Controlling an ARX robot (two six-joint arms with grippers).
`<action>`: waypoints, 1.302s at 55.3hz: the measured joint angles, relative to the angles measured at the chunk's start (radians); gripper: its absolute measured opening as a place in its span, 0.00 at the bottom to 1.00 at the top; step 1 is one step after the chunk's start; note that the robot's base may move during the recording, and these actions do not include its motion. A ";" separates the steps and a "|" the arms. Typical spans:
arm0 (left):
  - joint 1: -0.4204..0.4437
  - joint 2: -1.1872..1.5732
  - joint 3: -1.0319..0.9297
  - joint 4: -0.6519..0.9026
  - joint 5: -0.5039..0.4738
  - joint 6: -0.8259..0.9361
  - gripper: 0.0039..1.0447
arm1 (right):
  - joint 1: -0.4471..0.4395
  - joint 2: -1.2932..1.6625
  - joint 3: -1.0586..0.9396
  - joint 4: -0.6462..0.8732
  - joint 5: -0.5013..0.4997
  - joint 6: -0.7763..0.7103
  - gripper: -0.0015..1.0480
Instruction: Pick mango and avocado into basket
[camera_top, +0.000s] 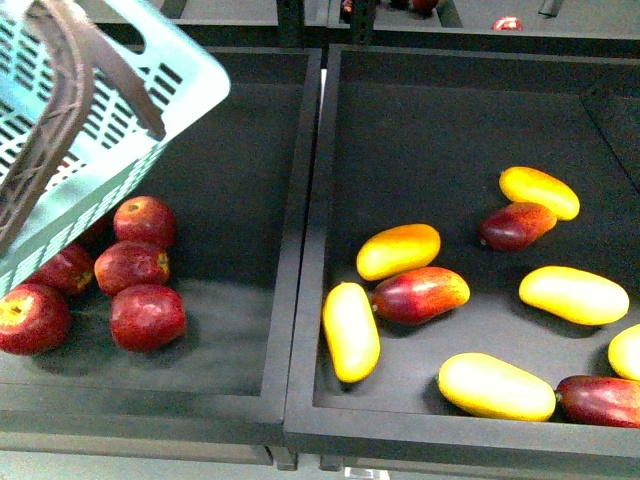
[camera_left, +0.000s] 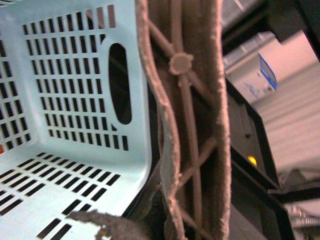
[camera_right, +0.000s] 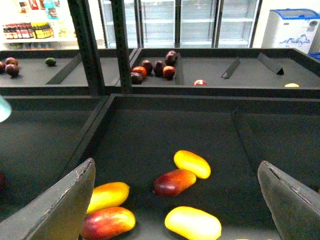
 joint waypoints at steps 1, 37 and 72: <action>-0.006 0.014 0.019 0.002 0.030 0.021 0.06 | 0.000 0.000 0.000 0.000 0.000 0.000 0.92; -0.151 0.272 0.351 -0.288 0.644 0.407 0.06 | 0.000 0.000 0.000 0.000 0.000 0.000 0.92; -0.261 0.297 0.286 -0.178 0.660 0.329 0.06 | 0.000 0.000 0.000 0.000 0.000 0.000 0.92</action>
